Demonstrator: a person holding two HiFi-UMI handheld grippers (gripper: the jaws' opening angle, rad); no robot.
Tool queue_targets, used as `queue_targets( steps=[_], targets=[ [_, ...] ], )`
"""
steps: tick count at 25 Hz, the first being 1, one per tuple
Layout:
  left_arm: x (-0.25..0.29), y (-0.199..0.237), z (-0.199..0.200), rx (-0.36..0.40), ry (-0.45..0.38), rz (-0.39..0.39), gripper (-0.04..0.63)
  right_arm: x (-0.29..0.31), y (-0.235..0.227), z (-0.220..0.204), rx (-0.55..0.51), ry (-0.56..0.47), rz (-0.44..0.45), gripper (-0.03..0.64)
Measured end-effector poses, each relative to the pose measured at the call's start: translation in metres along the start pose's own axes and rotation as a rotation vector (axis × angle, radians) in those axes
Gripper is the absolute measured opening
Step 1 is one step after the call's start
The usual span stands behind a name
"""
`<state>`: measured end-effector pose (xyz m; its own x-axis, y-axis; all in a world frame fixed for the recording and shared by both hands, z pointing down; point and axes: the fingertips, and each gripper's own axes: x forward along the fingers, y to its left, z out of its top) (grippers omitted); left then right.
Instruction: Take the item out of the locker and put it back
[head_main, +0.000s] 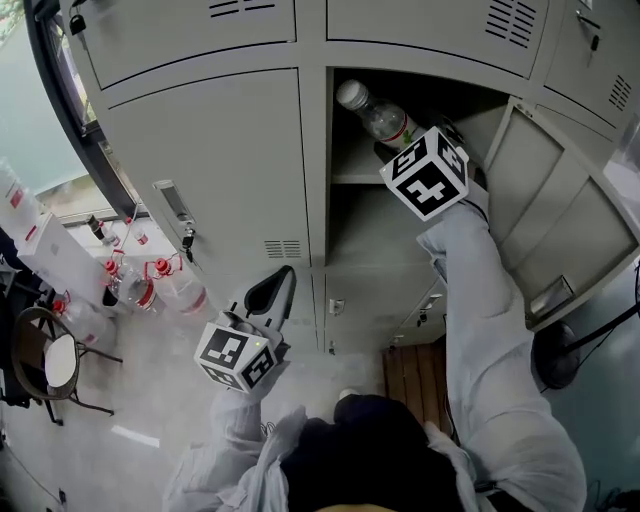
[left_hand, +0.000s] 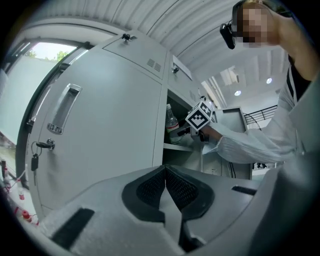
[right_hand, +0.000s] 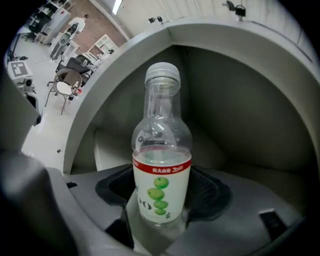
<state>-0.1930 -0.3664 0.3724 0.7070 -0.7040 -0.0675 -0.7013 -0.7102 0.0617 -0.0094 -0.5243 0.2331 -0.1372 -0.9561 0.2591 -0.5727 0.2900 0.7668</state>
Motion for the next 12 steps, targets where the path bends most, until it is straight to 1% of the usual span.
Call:
queue_targets(
  steps=[5,7,9,10,12],
  targets=[
    [-0.005,0.017,0.002,0.006,-0.005,0.053,0.008,0.027,-0.022,-0.002,0.061,-0.004,-0.016,0.308],
    [-0.005,0.022,0.004,0.004,-0.009,0.067,0.008,0.037,-0.03,-0.002,0.11,-0.018,-0.019,0.31],
    [-0.004,0.024,0.006,-0.012,-0.02,0.074,0.008,0.047,-0.036,-0.003,0.204,-0.051,0.0,0.31],
    [-0.004,0.025,0.007,-0.023,-0.027,0.076,0.008,0.051,-0.038,-0.001,0.268,-0.078,0.02,0.31],
    [-0.003,0.026,0.009,-0.04,-0.038,0.076,0.008,0.058,-0.041,0.003,0.428,-0.145,0.087,0.31]
  ],
)
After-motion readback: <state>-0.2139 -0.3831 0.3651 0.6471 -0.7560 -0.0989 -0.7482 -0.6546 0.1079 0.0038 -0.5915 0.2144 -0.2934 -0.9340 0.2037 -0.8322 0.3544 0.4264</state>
